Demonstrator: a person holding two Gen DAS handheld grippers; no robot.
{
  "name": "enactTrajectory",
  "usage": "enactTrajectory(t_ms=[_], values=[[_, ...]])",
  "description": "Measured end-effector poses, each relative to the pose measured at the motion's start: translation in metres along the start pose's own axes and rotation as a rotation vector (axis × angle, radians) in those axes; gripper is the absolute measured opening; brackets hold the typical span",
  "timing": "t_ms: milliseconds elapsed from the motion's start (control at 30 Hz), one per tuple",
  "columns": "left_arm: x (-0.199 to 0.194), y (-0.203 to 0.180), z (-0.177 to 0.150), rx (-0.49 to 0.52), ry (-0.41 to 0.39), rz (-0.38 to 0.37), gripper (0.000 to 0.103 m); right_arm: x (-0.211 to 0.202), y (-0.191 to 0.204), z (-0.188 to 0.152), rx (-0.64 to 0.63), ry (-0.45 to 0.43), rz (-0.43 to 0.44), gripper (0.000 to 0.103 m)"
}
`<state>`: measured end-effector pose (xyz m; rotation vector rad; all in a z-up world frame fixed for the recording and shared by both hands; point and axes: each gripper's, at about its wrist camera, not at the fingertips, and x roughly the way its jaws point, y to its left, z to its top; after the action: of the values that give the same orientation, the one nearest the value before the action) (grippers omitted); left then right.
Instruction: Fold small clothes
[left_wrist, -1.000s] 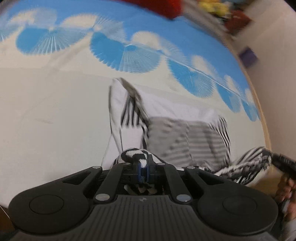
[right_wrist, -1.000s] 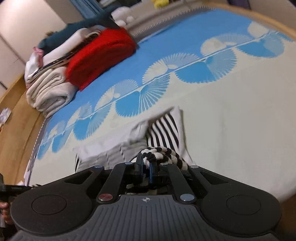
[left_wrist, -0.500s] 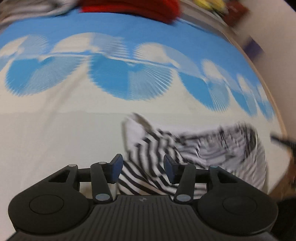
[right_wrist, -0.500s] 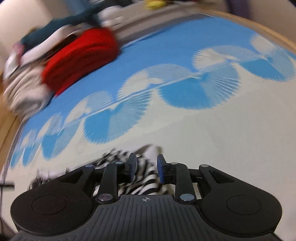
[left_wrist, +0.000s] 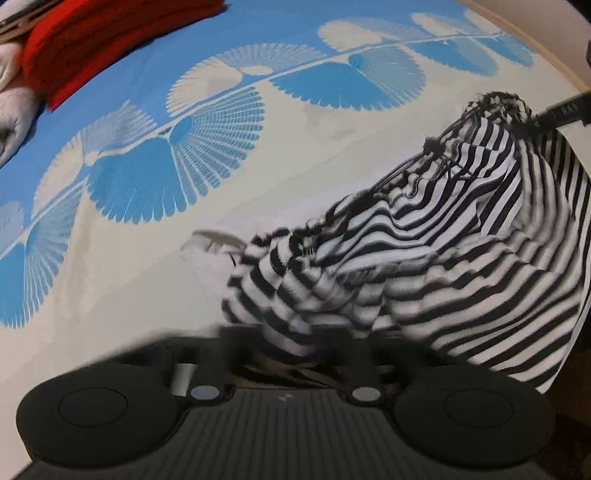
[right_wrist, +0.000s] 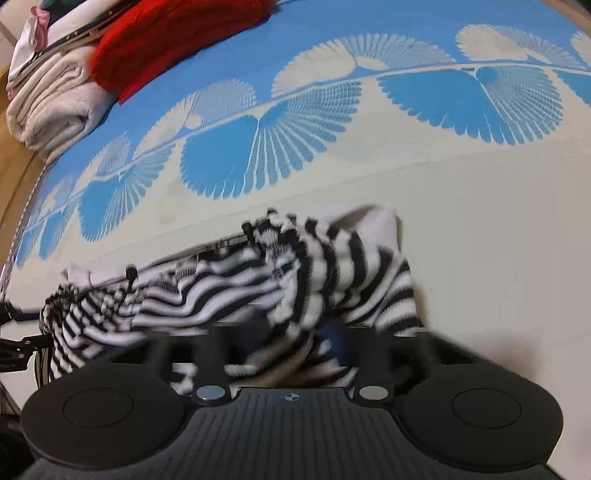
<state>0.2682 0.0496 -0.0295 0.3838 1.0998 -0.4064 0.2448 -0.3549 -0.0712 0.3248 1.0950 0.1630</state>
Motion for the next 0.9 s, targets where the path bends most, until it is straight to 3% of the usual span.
enactTrajectory(t_ms=[67,133,200,233,300,367,433,533,600,633,700,800,900], values=[[-0.016,0.022,0.012,-0.099,-0.113,0.032,0.003,-0.011,0.001,0.01,0.03,-0.091,0.046,0.012],[-0.033,0.054,0.022,-0.295,-0.24,0.076,0.003,-0.035,-0.002,0.02,0.083,-0.249,0.128,0.011],[-0.032,0.077,0.027,-0.461,-0.279,0.082,0.003,-0.045,0.001,0.029,0.08,-0.363,0.154,0.011],[-0.026,0.082,0.029,-0.49,-0.259,0.064,0.003,-0.041,0.001,0.034,0.085,-0.376,0.139,0.011],[0.002,0.078,0.036,-0.466,-0.145,0.068,0.004,-0.019,0.004,0.04,0.098,-0.315,0.087,0.013],[0.029,0.072,0.041,-0.409,-0.032,0.124,0.014,0.015,0.009,0.043,0.063,-0.177,0.0,0.02],[0.044,0.076,0.04,-0.407,0.038,0.125,0.029,0.034,0.014,0.043,0.038,-0.121,-0.06,0.022],[0.035,0.098,0.034,-0.505,0.032,0.074,0.046,0.016,0.015,0.047,0.015,-0.181,-0.028,0.027],[0.024,0.111,0.027,-0.551,-0.005,0.011,0.059,-0.009,0.005,0.049,0.015,-0.27,0.019,0.044],[0.023,0.112,0.026,-0.556,-0.01,0.0,0.067,-0.02,0.0,0.047,0.003,-0.312,0.013,0.049],[0.028,0.111,0.025,-0.545,0.013,-0.004,0.069,-0.032,-0.011,0.047,-0.019,-0.355,-0.051,0.052],[0.036,0.1,0.027,-0.495,0.056,0.007,0.069,-0.024,-0.026,0.046,-0.009,-0.286,-0.063,0.053],[0.038,0.099,0.031,-0.493,0.024,0.015,0.068,-0.01,-0.018,0.044,-0.099,-0.213,-0.03,0.052]])
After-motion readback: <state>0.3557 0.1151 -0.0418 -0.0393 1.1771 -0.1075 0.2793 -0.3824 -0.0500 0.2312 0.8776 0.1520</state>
